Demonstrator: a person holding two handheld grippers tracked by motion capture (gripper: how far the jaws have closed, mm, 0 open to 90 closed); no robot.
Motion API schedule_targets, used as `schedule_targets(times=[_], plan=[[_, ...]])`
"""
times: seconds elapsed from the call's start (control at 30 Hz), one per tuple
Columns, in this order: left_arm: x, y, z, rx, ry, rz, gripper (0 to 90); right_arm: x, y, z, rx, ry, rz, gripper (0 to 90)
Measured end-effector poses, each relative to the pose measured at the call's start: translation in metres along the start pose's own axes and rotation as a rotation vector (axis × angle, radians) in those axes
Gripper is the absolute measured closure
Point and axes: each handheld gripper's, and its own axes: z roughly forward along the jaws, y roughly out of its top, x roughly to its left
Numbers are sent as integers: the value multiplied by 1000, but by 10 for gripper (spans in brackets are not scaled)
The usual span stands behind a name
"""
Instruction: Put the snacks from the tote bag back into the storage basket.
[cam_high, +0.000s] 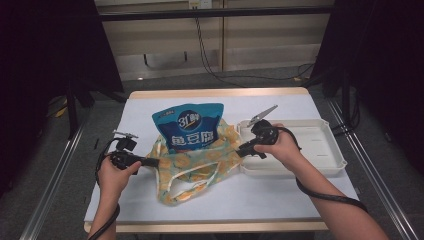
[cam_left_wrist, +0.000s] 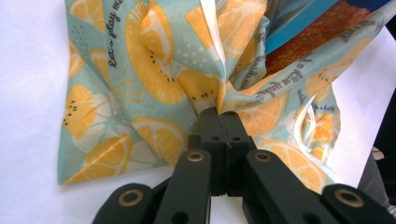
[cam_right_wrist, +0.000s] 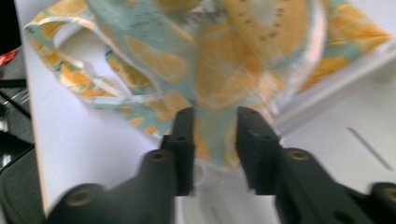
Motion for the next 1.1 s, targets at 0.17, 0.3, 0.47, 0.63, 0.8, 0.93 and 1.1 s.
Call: schedule_targets(times=[0.17,0.3,0.47,0.63,0.8,0.93,1.1], plan=[[-1,2,-2,7,29,16,900,-8,4,-9,-9,-24,0,602],[0,3,-2,4,29,18,900,-13,11,-16,-33,-46,17,535],[2,2,-3,-1,34,12,900,-19,20,-17,-49,-63,30,509],[5,3,-3,0,35,13,900,-28,28,-13,-54,-72,78,497],[8,5,-2,8,39,20,900,-36,35,-10,-45,-89,107,472],[10,8,-2,10,23,19,900,-38,43,0,-54,-88,101,451],[12,9,-1,2,39,21,900,-38,56,21,-42,-69,89,585]])
